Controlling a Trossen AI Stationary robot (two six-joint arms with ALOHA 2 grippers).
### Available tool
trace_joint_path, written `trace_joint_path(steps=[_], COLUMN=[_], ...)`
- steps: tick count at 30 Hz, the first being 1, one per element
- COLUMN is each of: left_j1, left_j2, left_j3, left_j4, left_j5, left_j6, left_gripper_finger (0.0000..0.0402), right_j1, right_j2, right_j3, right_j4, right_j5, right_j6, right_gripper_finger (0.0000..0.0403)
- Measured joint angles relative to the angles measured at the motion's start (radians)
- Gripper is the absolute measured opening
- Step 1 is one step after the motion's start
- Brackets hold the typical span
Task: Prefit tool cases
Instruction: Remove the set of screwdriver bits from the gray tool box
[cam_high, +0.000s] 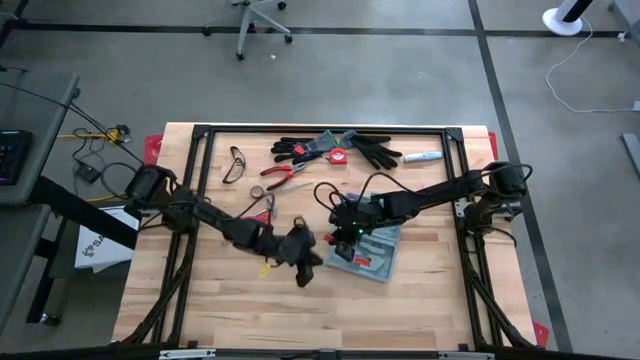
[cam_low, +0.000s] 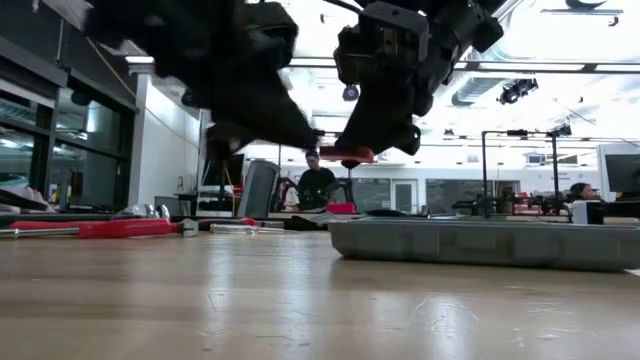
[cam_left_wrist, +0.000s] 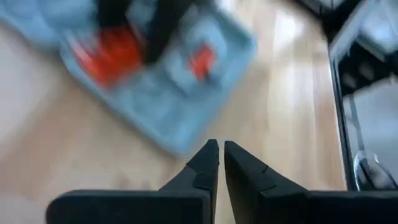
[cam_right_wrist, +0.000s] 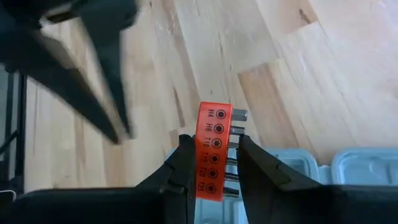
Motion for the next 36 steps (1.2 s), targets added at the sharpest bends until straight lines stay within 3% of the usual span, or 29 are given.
trace_joint_path(steps=[5, 14, 22, 27, 29, 33, 36], left_j1=[-0.107, -0.28, -0.309, -0.308, -0.308, -0.308, -0.305], left_j2=[-0.012, -0.01, -0.01, -0.01, -0.01, -0.01, -0.01], left_j3=[-0.001, -0.001, -0.001, -0.001, -0.001, -0.001, -0.001], left_j4=[-0.051, -0.132, -0.146, -0.146, -0.146, -0.156, -0.163], left_j5=[-0.036, -0.238, -0.277, -0.277, -0.277, -0.278, -0.278], left_j6=[-0.104, -0.37, -0.422, -0.422, -0.427, -0.43, -0.43], left_gripper_finger=[0.0011, 0.0009, 0.0009, 0.0009, 0.0009, 0.0009, 0.0009], right_j1=[-0.041, -0.091, -0.118, -0.129, -0.129, -0.133, -0.141], right_j2=[0.022, 0.15, 0.379, 0.457, 0.463, 0.46, 0.46], right_j3=[0.0, 0.016, 0.286, 0.427, 0.452, 0.483, 0.493], right_j4=[0.039, 0.165, 0.012, -0.106, -0.129, -0.137, -0.14], right_j5=[-0.048, -0.153, -0.209, -0.213, -0.201, -0.202, -0.23], right_j6=[-0.036, -0.061, -0.2, -0.263, -0.284, -0.284, -0.246], right_gripper_finger=[0.0076, 0.0076, 0.0076, 0.0077, 0.0107, 0.0206, 0.0246])
